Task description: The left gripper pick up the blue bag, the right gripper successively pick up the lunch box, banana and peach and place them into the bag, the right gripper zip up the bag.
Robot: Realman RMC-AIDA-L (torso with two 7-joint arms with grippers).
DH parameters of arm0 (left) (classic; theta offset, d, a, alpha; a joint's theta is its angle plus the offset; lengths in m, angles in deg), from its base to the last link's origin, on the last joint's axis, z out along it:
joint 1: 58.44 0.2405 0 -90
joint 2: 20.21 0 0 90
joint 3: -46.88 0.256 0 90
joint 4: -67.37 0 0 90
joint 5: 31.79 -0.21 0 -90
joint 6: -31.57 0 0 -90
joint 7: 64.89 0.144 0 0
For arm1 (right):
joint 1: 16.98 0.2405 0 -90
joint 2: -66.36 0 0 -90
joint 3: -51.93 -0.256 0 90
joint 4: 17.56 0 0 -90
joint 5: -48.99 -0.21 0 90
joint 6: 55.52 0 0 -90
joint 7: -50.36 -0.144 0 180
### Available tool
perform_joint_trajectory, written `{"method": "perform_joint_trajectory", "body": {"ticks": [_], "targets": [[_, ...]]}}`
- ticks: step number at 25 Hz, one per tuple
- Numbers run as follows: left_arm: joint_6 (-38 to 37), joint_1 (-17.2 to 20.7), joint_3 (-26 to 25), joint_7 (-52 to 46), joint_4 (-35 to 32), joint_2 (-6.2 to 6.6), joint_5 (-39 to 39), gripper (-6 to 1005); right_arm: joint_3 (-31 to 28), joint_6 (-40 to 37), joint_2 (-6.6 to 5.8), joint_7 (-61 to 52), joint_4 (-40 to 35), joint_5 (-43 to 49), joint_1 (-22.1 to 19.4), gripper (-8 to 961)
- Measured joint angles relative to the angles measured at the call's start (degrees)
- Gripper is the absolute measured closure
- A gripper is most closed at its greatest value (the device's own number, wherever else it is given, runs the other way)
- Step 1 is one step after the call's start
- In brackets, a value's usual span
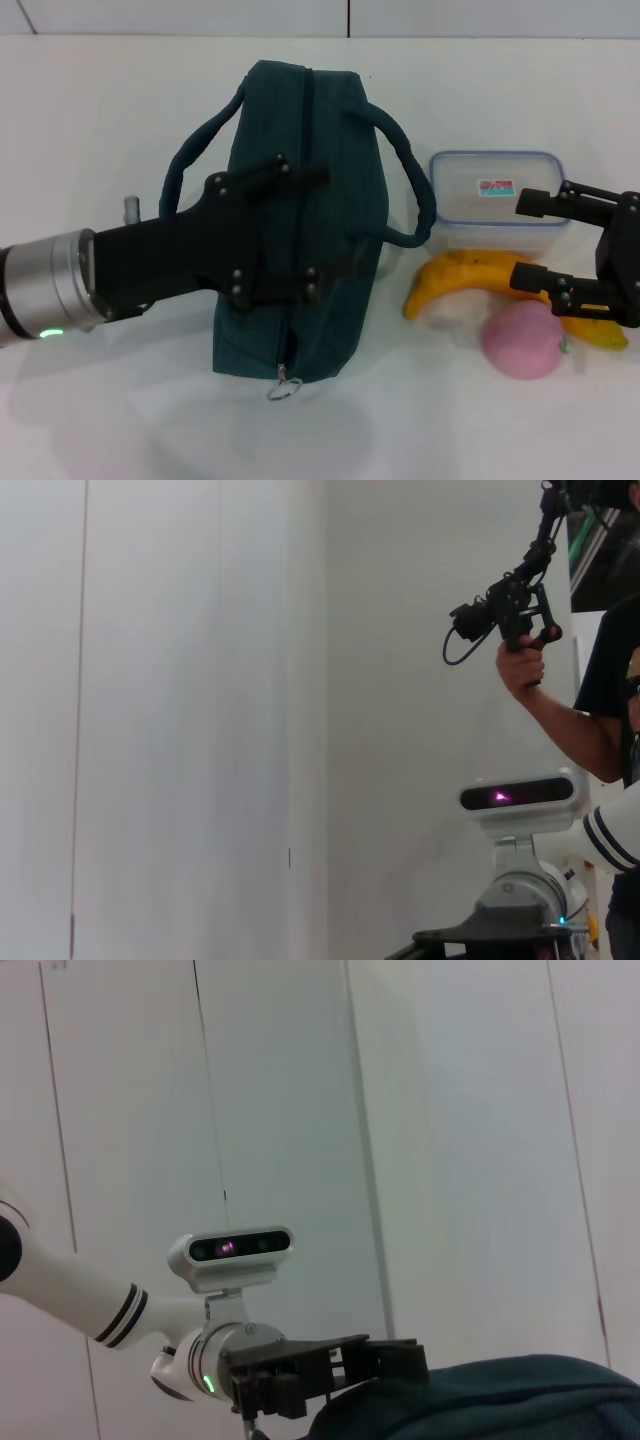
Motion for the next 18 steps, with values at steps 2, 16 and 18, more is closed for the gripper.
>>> {"method": "perform_joint_trajectory", "body": {"ticks": [2,16,18], "targets": [[-0.02,0.17,-0.18,-0.02,-0.68,0.15,0.14,128,-0.07,-0.01,0.08,0.03,-0.01,-0.11,-0.03,194],[-0.95,1.93,-4.79,-6.76,-6.71,3.06,-0.12,152,-0.41,0.39,-0.05,-0.19,-0.02,-0.17,1.06,195],[-0.57,2.44,-5.66,-11.03,-9.39,3.15,-0.67,156,-0.4,0.45,-0.05,-0.17,-0.02,-0.16,1.07,195]]}}
